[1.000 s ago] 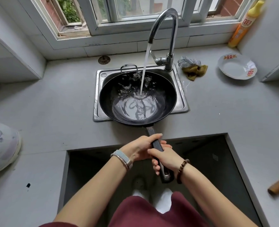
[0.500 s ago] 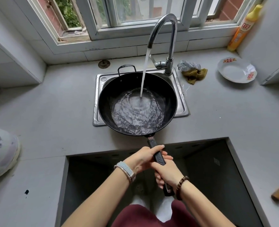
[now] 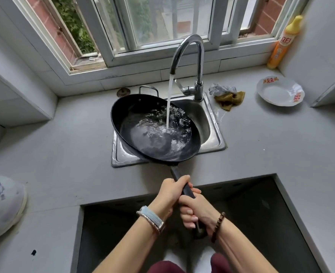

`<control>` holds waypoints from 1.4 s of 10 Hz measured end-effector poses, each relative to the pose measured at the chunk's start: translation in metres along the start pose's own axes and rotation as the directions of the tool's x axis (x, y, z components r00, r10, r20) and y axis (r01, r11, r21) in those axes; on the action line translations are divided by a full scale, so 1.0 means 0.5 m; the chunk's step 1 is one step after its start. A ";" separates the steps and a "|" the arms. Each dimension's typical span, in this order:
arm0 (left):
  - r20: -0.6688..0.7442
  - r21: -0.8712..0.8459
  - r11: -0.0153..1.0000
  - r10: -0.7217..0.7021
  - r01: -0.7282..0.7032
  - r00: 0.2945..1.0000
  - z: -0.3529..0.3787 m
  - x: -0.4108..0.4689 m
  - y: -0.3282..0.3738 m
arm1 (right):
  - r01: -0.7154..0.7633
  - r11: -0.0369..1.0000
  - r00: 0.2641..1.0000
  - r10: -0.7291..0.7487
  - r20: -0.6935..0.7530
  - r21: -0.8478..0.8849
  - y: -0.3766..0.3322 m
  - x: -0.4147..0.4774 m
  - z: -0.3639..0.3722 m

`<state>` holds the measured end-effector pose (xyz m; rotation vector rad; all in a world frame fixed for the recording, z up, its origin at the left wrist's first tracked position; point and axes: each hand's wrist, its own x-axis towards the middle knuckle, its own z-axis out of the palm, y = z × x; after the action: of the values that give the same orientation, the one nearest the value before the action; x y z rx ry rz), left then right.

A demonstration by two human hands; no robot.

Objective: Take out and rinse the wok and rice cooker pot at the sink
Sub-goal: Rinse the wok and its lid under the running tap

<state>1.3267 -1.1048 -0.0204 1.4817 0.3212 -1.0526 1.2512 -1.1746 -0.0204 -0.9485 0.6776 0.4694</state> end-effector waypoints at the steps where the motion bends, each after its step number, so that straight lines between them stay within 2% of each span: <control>1: -0.118 0.048 0.997 0.069 -0.064 0.991 -0.010 -0.005 0.026 | -0.010 0.996 0.996 0.002 0.094 0.086 -0.020 0.017 0.016; 2: -0.203 0.191 0.973 0.168 -0.130 0.965 -0.026 -0.004 0.049 | -0.069 0.978 0.977 0.027 0.211 0.195 -0.038 0.030 0.032; 3: -0.263 0.361 0.923 0.237 -0.132 0.935 -0.047 -0.009 0.076 | -0.097 0.953 0.956 0.010 0.293 0.285 -0.051 0.034 0.052; 5: -0.303 0.433 0.889 0.301 -0.151 0.904 -0.065 -0.021 0.115 | -0.081 0.951 0.935 -0.031 0.354 0.300 -0.082 0.037 0.085; 6: -0.318 0.506 0.852 0.332 -0.137 0.888 -0.067 -0.019 0.120 | -0.109 0.941 0.928 -0.019 0.372 0.319 -0.088 0.036 0.080; 8: -0.385 0.671 0.741 0.364 -0.013 0.848 -0.091 -0.018 0.126 | -0.242 0.888 0.863 0.013 0.505 0.391 -0.080 0.055 0.094; 10: -0.442 0.779 0.620 0.445 0.088 0.779 -0.116 -0.031 0.147 | -0.316 0.862 0.695 -0.075 0.715 0.397 -0.084 0.076 0.122; 12: -0.506 0.804 0.575 0.529 0.150 0.681 -0.136 -0.068 0.177 | -0.349 0.858 0.607 -0.099 0.788 0.377 -0.093 0.087 0.162; 13: -0.517 0.810 0.562 0.553 0.166 0.653 -0.140 -0.088 0.183 | -0.445 0.799 0.538 -0.122 0.834 0.404 -0.091 0.089 0.177; 14: -0.518 0.808 0.565 0.547 0.166 0.658 -0.144 -0.100 0.187 | -0.441 0.795 0.544 -0.133 0.828 0.417 -0.093 0.081 0.189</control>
<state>1.3970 -1.0433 0.0675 2.7410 0.1876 -0.2701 1.3392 -1.1143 0.0158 0.0306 -0.0184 0.7518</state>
